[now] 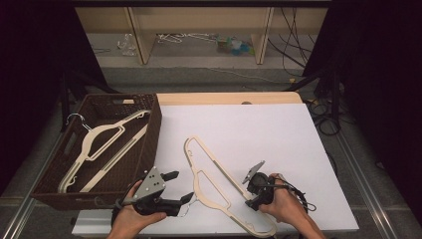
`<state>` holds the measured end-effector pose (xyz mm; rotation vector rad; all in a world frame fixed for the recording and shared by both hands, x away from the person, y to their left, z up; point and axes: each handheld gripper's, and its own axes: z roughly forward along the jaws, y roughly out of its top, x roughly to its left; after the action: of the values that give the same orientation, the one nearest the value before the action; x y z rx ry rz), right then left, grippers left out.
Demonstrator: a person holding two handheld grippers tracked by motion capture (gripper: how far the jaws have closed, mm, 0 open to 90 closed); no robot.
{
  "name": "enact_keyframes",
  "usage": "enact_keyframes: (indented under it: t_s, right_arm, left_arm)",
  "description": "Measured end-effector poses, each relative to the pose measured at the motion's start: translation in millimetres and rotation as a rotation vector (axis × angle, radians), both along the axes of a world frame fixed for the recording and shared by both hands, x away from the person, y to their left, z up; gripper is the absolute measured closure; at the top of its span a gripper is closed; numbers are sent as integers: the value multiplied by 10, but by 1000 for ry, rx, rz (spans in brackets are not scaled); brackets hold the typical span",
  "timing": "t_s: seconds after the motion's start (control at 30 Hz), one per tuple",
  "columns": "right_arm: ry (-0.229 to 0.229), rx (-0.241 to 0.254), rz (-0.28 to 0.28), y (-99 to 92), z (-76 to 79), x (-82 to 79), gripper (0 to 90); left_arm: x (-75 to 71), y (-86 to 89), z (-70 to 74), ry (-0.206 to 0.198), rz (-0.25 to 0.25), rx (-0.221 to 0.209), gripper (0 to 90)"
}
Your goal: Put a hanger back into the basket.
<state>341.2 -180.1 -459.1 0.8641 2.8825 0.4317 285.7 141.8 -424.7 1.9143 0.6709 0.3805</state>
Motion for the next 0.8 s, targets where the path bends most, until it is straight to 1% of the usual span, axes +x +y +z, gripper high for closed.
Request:
enact_keyframes:
  t_s: [0.03, 0.07, 0.1, 0.13, 0.2, 0.23, 0.27, 0.33, 0.37, 0.43, 0.5, 0.53, 0.57, 0.6, 0.63, 0.7, 0.73, 0.77, 0.8]
  right_arm:
    - [1, -13, 5, 12, 3, 4, 529]
    - [13, -23, 8, 33, 12, 0, 563]
    - [20, -31, 17, 56, 19, -7, 609]
    - [21, -37, 37, 67, 21, -5, 633]
    - [35, -44, 39, 80, 25, -2, 666]
    - [36, -44, 40, 79, 25, 8, 682]
    - [42, -46, 39, 78, 28, 18, 712]
    - [51, -53, 36, 80, 31, 32, 714]
    - [48, -65, 48, 93, 34, 35, 714]
    - [53, -93, 71, 114, 43, 44, 723]
    - [69, -106, 79, 109, 51, 59, 746]
    - [74, -108, 96, 90, 52, 74, 767]
    - [79, -116, 98, 75, 55, 82, 780]
    - [80, -117, 102, 61, 55, 90, 791]
    - [87, -112, 91, 51, 54, 96, 798]
    - [92, -105, 88, 43, 51, 109, 796]
    - [93, -106, 82, 47, 48, 110, 792]
    - [90, -107, 89, 47, 44, 115, 791]
    - [90, -111, 91, 55, 45, 112, 790]
  left_arm:
    - [4, 3, -3, 0, 0, 5, 226]
    - [10, 3, -13, 0, -1, 4, 224]
    - [6, 2, -17, 2, 4, 12, 224]
    - [8, 3, -23, -1, 1, 18, 224]
    - [7, 0, -28, 3, 0, 17, 224]
    - [6, -2, -27, 4, 0, 14, 224]
    - [4, -2, -24, 8, -2, 9, 224]
    - [0, -8, -15, 19, -11, -15, 224]
    - [-3, -7, -5, 9, -11, -4, 224]
    - [-5, -8, -5, 10, -10, -6, 225]
    - [-5, -4, -3, 11, -10, -10, 225]
    - [-6, -2, -2, 10, -9, -12, 225]
    - [-6, -2, -1, 10, -8, -14, 226]
    - [-4, -1, -1, 10, -8, -14, 226]
    - [-2, 0, -2, 9, -9, -10, 227]
    - [-1, -4, -7, 13, -9, -3, 227]
    - [3, -12, -16, 14, -14, -9, 228]
    - [2, -14, -16, 12, -13, 2, 228]
    - [2, -20, -23, 17, -13, 5, 228]
